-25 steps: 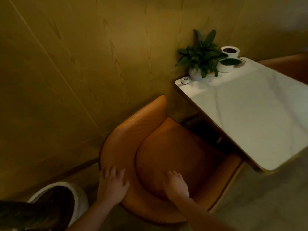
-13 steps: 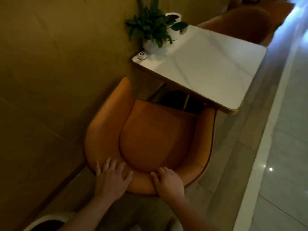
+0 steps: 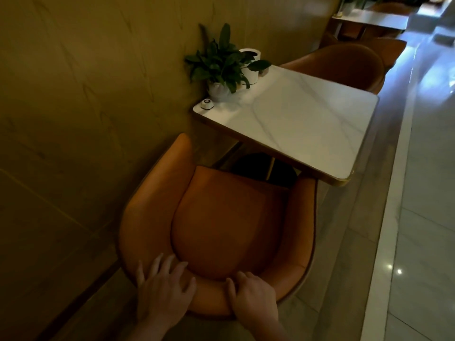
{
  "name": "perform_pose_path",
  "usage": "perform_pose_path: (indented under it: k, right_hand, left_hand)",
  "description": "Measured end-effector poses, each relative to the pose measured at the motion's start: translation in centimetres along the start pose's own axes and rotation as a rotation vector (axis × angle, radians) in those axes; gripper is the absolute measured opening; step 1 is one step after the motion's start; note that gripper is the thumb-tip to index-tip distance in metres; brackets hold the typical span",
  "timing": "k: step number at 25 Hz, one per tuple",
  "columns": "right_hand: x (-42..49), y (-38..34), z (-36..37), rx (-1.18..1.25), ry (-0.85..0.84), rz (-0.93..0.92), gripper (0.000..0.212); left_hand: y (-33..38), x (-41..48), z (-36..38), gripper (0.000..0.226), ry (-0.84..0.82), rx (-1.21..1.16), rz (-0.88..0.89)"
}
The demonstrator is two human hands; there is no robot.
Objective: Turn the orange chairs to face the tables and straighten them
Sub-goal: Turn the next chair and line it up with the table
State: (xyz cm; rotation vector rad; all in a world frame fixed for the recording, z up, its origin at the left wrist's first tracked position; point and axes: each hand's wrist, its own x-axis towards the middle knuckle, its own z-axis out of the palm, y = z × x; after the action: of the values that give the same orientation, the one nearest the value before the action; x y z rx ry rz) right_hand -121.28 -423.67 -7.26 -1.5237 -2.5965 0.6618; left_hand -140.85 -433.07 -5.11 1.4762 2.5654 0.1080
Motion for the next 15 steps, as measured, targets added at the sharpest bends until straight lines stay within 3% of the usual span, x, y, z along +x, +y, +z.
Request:
perform_pose_path:
  k: [5,15]
  right_hand:
    - [-1.3,-0.9,-0.1,0.013,-0.003,0.077,0.035]
    - [-4.5,-4.6,1.7,0.039,0.025,0.158,0.036]
  left_hand:
    - [-1.0,-0.2,0.1,0.051,0.016,0.003,0.059]
    - [-4.5,-0.9,-0.4,0.047,0.003,-0.029,0.185]
